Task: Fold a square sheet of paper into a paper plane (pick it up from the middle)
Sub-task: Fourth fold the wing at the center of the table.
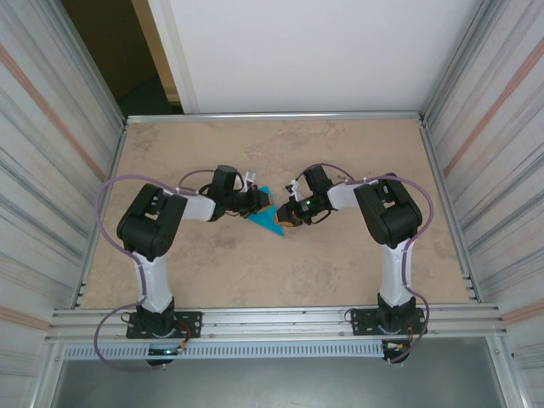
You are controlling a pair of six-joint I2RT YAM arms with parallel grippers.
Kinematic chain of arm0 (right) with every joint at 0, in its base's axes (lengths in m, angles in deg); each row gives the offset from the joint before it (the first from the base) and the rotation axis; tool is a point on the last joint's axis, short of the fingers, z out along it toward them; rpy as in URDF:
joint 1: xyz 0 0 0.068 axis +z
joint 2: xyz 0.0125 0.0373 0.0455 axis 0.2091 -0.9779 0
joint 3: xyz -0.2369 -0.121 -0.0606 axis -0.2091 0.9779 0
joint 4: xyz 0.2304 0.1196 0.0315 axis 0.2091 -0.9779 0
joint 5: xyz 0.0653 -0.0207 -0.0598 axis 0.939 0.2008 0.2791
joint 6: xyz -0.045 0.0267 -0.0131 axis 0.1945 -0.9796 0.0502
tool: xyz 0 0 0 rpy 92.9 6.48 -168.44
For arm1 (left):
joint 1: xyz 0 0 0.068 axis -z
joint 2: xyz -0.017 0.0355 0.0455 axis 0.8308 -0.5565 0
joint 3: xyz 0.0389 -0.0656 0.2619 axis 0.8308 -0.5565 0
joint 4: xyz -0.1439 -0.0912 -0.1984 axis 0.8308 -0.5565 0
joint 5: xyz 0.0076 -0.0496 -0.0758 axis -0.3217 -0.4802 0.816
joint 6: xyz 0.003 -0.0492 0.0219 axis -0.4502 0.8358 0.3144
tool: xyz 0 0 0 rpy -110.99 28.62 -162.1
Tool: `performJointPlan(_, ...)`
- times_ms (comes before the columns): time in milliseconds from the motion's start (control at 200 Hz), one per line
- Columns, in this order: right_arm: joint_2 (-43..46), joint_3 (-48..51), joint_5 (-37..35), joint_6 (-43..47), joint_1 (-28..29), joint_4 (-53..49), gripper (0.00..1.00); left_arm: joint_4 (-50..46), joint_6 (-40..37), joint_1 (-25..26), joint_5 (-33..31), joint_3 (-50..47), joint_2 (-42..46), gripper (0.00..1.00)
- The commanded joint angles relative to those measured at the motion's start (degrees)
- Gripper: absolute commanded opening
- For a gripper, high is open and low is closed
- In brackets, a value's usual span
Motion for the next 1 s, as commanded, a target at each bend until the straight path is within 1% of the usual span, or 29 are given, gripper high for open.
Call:
performJointPlan(0,-2.4,0.2,-1.8,-0.9,-0.4,-5.1,0.14,-1.1,-0.4,0.2,0.9,1.1,-1.1,0.07)
performJointPlan(436,-2.1,-0.1,-2.2,-0.8,-0.4,-6.0,0.14,-3.1,-1.1,0.3,0.1,1.8,-2.1,0.07)
performJointPlan(596,-1.0,0.0,-1.8,-0.9,-0.4,-6.2,0.17,-3.6,-1.2,0.2,0.0,1.9,-2.2,0.07)
performJointPlan(787,2.3,0.2,-1.3,-0.9,-0.5,-7.4,0.19,-4.4,-1.5,0.1,-0.7,1.8,-2.1,0.07)
performJointPlan(932,6.1,1.2,-1.1,-0.3,-0.7,-8.6,0.24,-5.2,-1.6,0.1,-1.0,1.9,-2.1,0.07)
performJointPlan(997,8.2,1.9,-2.1,-0.3,-0.9,-8.8,0.25,-5.3,-1.4,0.1,-1.2,2.0,-2.2,0.07)
